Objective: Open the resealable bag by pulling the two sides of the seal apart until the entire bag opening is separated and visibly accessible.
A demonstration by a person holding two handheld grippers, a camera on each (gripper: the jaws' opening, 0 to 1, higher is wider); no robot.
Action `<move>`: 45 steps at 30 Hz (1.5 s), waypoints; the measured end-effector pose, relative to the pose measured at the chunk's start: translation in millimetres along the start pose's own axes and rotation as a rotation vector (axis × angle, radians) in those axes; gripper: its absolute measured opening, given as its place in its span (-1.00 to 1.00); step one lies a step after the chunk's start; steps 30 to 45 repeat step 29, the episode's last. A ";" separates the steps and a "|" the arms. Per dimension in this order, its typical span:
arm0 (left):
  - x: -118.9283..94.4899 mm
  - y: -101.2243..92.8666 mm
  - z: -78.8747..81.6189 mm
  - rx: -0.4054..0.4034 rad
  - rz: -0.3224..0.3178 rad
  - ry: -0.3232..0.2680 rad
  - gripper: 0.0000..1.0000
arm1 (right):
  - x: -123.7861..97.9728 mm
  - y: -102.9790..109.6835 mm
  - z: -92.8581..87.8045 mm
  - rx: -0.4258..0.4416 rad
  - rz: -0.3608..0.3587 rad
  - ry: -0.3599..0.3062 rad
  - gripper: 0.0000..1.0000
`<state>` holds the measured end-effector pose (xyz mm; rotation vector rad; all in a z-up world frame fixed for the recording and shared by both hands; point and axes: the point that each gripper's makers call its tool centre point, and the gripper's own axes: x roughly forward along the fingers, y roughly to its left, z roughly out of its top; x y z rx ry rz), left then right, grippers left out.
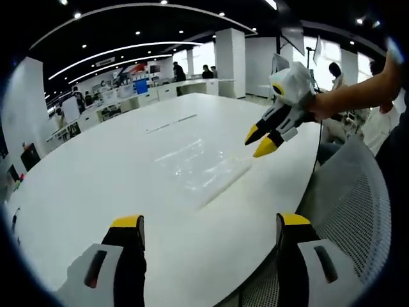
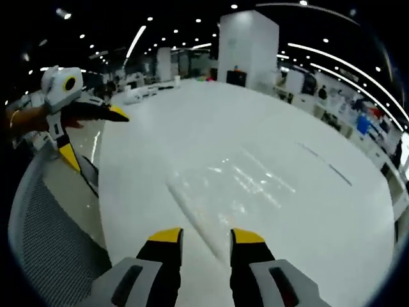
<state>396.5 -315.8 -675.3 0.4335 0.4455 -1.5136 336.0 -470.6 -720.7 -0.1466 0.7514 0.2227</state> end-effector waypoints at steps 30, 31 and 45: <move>-7.5 13.1 0.4 -0.015 0.109 -0.004 0.89 | -68.1 32.1 -24.4 0.327 -0.115 -0.162 -0.03; -7.5 13.1 0.4 -0.015 0.109 -0.004 0.89 | -68.1 32.1 -24.4 0.327 -0.115 -0.162 -0.03; -7.5 13.1 0.4 -0.015 0.109 -0.004 0.89 | -68.1 32.1 -24.4 0.327 -0.115 -0.162 -0.03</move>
